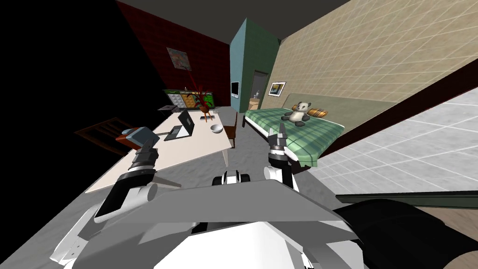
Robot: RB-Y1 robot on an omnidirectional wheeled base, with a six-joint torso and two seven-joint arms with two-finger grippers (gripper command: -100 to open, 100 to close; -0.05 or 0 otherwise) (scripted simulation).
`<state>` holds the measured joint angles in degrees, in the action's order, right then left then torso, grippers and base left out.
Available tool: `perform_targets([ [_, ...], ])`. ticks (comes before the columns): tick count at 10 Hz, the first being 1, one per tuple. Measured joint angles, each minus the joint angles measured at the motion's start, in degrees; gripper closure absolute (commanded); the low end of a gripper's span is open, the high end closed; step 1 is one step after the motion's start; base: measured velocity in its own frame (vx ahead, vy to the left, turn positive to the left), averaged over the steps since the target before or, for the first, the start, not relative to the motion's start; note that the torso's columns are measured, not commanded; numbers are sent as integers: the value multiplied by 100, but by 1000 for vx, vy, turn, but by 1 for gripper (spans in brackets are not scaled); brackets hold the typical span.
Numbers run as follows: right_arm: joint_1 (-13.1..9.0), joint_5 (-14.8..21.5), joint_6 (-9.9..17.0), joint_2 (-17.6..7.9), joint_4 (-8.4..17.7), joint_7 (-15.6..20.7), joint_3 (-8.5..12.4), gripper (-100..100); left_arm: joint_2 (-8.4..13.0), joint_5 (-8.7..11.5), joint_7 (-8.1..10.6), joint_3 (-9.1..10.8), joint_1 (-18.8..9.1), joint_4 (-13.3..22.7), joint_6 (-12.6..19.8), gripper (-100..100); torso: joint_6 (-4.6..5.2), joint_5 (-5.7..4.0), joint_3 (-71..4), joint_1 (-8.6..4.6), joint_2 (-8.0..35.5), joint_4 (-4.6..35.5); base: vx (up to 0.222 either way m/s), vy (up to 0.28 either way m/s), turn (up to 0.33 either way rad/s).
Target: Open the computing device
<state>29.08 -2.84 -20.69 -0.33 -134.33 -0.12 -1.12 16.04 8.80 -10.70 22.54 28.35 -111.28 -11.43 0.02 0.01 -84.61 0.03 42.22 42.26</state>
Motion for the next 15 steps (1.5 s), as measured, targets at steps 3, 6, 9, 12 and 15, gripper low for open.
perform_targets([
  [3, 0, 0, 0, 0, 0, 0, 0, 0, 150, 59, -27, 441, -26, 388, 210, -100, 1, -1, 2, -2, 3, 1, -22, -53, -169],
  [6, 1, 0, 0, 0, 0, 0, 1, 0, 333, 130, 3, 788, -22, 697, 377, -100, -5, 0, 3, 1, 4, 1, -4, -45, -192],
  [9, 2, 0, 0, 0, 0, 0, 1, 0, 496, 147, -43, 1184, -131, 1221, 567, -100, -7, -2, 2, -1, 4, 1, 20, -54, -231],
  [12, 2, 0, 0, 0, -1, 0, 1, 0, 679, 189, -14, 1617, -107, 1640, 706, -100, -6, 0, 3, 4, 5, 1, 44, -43, -233],
  [15, 2, 0, 0, -1, 0, 0, 1, 0, 862, 228, 31, 1984, -66, 1989, 826, -100, 0, 0, 3, 2, 3, 1, 57, -21, -192],
])
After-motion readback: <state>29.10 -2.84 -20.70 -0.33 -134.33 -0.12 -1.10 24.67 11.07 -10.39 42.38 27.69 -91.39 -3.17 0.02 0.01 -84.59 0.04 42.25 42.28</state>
